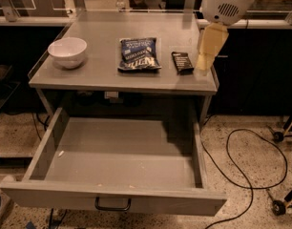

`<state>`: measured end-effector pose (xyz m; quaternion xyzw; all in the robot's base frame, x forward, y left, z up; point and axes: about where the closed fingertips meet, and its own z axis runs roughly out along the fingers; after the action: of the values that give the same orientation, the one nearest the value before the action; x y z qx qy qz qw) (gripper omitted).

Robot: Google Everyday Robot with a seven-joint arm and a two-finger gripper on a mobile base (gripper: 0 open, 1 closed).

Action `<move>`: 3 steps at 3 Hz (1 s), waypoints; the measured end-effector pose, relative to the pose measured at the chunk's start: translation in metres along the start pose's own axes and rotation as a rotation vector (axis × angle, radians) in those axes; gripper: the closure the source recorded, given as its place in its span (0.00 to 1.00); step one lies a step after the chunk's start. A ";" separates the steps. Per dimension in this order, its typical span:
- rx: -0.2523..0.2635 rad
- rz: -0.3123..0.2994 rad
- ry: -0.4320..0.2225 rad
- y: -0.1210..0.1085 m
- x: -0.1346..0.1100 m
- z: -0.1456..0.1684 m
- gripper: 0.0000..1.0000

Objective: Place blue chip bag into top drawer

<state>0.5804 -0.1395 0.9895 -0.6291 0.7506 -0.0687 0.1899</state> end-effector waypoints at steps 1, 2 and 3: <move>-0.007 -0.006 -0.021 0.000 0.000 0.002 0.00; -0.044 -0.032 -0.028 -0.008 -0.010 0.015 0.00; -0.062 -0.107 -0.071 -0.035 -0.058 0.017 0.00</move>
Offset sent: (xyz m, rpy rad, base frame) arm 0.0704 0.0734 0.0338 0.0695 0.0156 0.1748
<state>0.6266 -0.0873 0.9971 -0.6758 0.7106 -0.0332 0.1929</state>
